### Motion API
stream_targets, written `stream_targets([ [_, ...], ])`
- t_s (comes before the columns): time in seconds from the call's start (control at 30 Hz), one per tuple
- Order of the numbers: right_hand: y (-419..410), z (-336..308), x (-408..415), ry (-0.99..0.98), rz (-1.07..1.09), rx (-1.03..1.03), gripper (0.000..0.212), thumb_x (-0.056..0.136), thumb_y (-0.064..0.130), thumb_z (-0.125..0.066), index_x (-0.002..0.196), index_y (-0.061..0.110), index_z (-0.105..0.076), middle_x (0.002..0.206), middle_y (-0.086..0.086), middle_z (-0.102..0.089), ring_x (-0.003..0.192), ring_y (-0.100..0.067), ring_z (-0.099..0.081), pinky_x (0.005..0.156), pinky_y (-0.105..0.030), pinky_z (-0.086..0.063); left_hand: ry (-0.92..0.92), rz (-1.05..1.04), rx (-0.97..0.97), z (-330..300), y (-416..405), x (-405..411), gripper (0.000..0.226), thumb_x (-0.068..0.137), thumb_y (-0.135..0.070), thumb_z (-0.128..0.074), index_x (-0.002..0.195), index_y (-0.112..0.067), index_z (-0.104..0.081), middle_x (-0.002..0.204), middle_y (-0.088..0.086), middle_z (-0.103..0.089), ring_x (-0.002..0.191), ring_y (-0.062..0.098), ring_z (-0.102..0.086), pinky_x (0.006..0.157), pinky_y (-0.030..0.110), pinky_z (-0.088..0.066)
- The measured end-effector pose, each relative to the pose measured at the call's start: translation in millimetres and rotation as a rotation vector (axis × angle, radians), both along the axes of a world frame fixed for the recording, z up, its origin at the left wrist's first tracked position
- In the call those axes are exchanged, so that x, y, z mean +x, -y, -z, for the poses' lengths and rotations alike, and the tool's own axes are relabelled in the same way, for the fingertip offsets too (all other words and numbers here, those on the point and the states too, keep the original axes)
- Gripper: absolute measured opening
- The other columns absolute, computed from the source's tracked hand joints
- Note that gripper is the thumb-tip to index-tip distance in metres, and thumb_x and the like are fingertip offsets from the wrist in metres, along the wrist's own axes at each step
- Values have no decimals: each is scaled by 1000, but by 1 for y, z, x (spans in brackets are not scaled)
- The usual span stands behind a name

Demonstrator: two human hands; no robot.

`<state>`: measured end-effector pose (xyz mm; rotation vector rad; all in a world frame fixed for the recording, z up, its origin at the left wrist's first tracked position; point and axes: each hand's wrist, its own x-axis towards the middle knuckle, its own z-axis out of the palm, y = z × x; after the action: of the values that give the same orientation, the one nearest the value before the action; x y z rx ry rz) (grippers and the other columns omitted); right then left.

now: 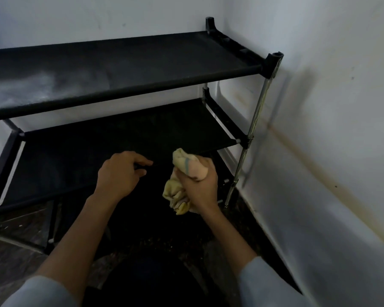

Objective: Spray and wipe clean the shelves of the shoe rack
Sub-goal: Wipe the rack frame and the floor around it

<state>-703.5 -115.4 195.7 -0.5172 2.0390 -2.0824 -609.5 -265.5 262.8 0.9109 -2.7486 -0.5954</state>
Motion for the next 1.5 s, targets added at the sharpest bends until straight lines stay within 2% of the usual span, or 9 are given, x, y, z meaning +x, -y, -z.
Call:
stream_targets([
  [0.13, -19, -5, -49, 144, 264, 17, 41, 73, 18, -80, 107, 3, -62, 103, -14, -67, 94, -28, -67, 83, -42, -55, -40, -35, 166, -1, 9, 4, 21, 80, -18, -74, 97, -30, -73, 102, -2, -70, 91, 11, -63, 82, 29, -48],
  [0.4, -18, -7, -53, 108, 422, 14, 37, 78, 19, -77, 109, 10, -61, 111, -9, -62, 98, -19, -62, 82, -24, -49, 56, -42, 129, -3, 27, 23, 25, 76, -28, -77, 99, -36, -72, 103, -3, -70, 94, 15, -63, 85, 35, -51],
  [0.5, -4, -4, -19, 76, 303, 0, 35, 76, 18, -79, 104, 16, -57, 107, -6, -62, 98, -19, -63, 83, -33, -52, 50, -26, 81, -1, 25, 23, 28, 78, -23, -75, 103, -36, -71, 108, -2, -69, 99, 17, -63, 85, 32, -49],
  [0.73, 10, -9, 22, -119, 12, 143, 42, 66, 39, -77, 86, 64, -50, 101, 14, -58, 87, 0, -59, 74, -32, -52, 55, 85, -146, -1, 22, 28, 26, 85, -30, -65, 109, -38, -67, 107, -10, -63, 97, 14, -59, 71, 28, -38],
  [0.8, 2, -10, 7, -93, 48, 188, 42, 65, 36, -78, 89, 61, -54, 103, 9, -62, 89, -9, -62, 75, -35, -53, 66, 114, -187, -2, 22, 29, 27, 87, -30, -63, 112, -39, -66, 107, -10, -63, 97, 16, -60, 73, 30, -42],
  [0.97, -31, -8, -60, -17, 255, 259, 40, 71, 32, -76, 105, 15, -63, 100, -2, -65, 95, -23, -65, 76, -31, -51, 46, 144, -235, -2, 23, 29, 27, 87, -31, -62, 113, -38, -66, 109, -10, -63, 100, 16, -60, 76, 29, -41],
  [1.1, -39, -9, -76, -22, 290, 284, 46, 74, 34, -76, 112, 13, -63, 110, -10, -63, 98, -23, -63, 85, -44, -54, 45, 149, -207, -4, 22, 29, 26, 87, -29, -64, 112, -37, -67, 108, -10, -64, 97, 14, -61, 75, 29, -43],
  [1.3, -11, -6, -38, -33, 381, 164, 34, 74, 25, -75, 104, 17, -60, 107, -7, -61, 93, -20, -61, 83, -40, -53, 76, 122, -184, -7, 19, 26, 26, 86, -28, -65, 112, -35, -67, 112, -8, -65, 100, 17, -61, 79, 32, -45],
  [1.5, 39, -2, 66, -106, -58, 197, 40, 70, 32, -79, 100, 39, -53, 106, 10, -59, 87, -13, -60, 69, -24, -38, 30, 81, -88, -7, 16, 29, 24, 83, -18, -68, 106, -23, -71, 108, -1, -65, 99, 21, -61, 86, 38, -49],
])
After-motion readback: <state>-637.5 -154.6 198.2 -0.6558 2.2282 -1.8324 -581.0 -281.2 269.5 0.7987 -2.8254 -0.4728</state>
